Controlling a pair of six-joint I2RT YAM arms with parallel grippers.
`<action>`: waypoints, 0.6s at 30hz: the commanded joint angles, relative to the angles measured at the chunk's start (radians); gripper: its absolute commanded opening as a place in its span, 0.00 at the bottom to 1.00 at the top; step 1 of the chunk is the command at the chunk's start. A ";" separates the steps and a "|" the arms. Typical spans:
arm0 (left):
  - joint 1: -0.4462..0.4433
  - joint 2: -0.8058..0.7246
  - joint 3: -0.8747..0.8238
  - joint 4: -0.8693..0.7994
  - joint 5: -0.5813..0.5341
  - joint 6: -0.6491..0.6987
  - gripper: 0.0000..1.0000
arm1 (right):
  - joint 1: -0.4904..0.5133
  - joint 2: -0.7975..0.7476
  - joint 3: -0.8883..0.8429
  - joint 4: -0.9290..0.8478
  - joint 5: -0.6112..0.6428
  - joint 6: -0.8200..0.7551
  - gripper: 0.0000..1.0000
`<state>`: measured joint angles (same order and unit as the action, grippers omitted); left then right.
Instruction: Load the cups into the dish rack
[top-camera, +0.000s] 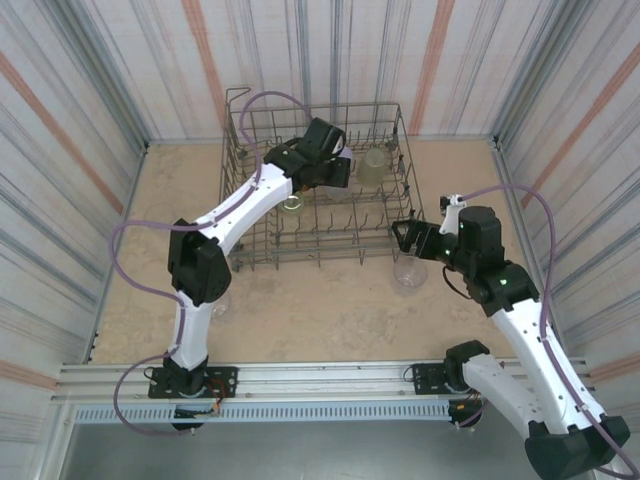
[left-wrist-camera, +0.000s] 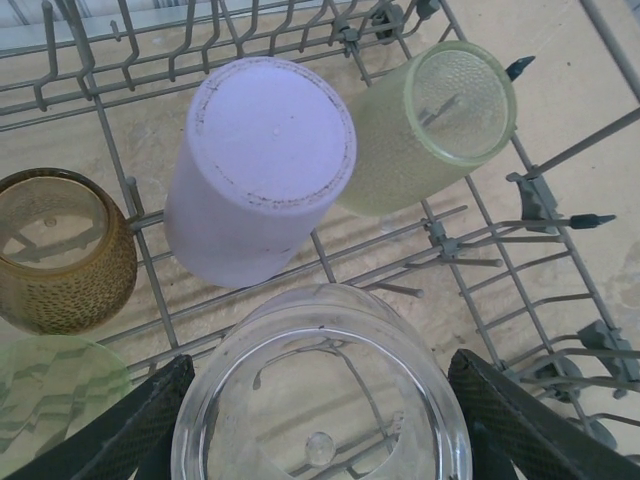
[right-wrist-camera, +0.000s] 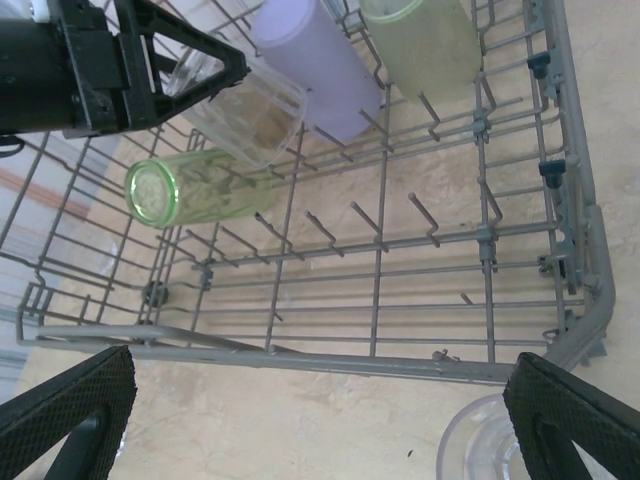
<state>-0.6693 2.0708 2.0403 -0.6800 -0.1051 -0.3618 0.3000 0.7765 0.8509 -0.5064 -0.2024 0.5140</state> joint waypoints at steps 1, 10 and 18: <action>-0.015 0.017 0.011 0.032 -0.077 0.012 0.00 | -0.020 -0.025 -0.018 -0.034 -0.011 -0.022 0.99; -0.029 0.018 -0.057 0.119 -0.150 0.026 0.00 | -0.044 -0.069 -0.012 -0.078 -0.024 -0.022 0.99; -0.030 0.068 -0.072 0.136 -0.152 0.032 0.00 | -0.046 -0.083 -0.013 -0.101 -0.017 -0.024 0.99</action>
<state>-0.6960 2.1166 1.9846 -0.5690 -0.2291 -0.3508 0.2611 0.7067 0.8394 -0.5789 -0.2127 0.5114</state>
